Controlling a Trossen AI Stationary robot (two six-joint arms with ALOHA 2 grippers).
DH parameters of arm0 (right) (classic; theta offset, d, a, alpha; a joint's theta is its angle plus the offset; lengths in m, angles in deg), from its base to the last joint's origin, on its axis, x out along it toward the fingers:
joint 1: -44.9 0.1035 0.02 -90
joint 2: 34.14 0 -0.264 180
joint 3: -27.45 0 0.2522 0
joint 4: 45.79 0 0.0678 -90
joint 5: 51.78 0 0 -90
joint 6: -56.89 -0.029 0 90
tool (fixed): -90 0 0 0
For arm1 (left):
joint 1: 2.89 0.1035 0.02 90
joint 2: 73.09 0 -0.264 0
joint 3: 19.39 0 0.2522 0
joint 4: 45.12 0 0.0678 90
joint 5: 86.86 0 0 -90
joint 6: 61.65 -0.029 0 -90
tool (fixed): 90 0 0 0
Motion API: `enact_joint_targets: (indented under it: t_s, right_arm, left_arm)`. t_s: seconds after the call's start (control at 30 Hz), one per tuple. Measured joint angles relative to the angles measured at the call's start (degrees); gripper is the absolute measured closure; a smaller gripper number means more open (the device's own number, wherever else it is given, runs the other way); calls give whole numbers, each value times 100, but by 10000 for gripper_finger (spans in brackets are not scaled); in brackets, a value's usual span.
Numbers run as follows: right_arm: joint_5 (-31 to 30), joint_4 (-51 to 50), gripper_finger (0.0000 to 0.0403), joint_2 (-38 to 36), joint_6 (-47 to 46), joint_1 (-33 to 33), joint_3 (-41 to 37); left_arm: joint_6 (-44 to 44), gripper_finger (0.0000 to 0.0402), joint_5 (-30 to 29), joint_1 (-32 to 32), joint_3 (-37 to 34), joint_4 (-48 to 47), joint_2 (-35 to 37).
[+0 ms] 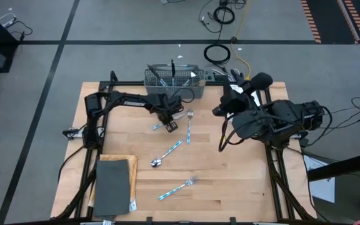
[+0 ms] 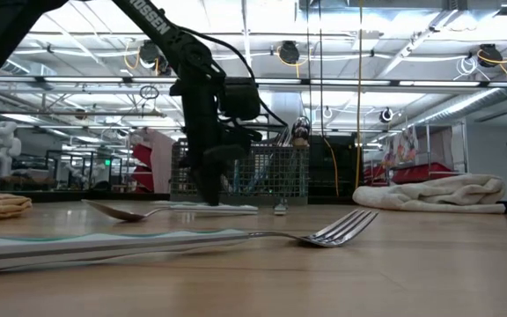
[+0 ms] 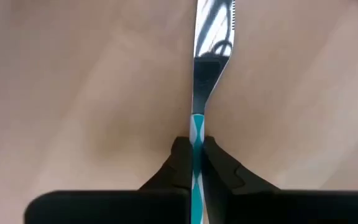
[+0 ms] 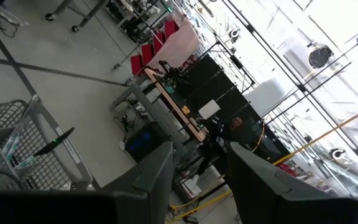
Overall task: Sort silverware
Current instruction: Put the blue table knife into the gray silverware rack
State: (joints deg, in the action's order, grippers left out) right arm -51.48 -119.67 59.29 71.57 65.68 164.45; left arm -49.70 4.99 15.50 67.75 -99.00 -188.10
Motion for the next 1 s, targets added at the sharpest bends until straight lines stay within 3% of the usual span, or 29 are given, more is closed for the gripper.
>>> enact_joint_targets:
  t_s: [0.23,0.63,0.73,0.83,1.0]
  right_arm:
    - [-6,-11,261,0,-205,35,0]
    - [-19,-17,261,0,-374,35,0]
    - [-19,-20,261,0,-376,35,0]
    - [-19,-21,261,0,-382,35,0]
    - [-18,-207,261,0,-701,35,-2]
  left_arm:
    - [274,389,399,-97,-48,-412,696]
    - [629,389,-73,-169,-30,130,2018]
    - [696,390,-361,-178,-19,584,2501]
    - [356,390,-1084,-162,-21,1212,2958]
    - [-293,390,-1794,64,-410,3437,3689]
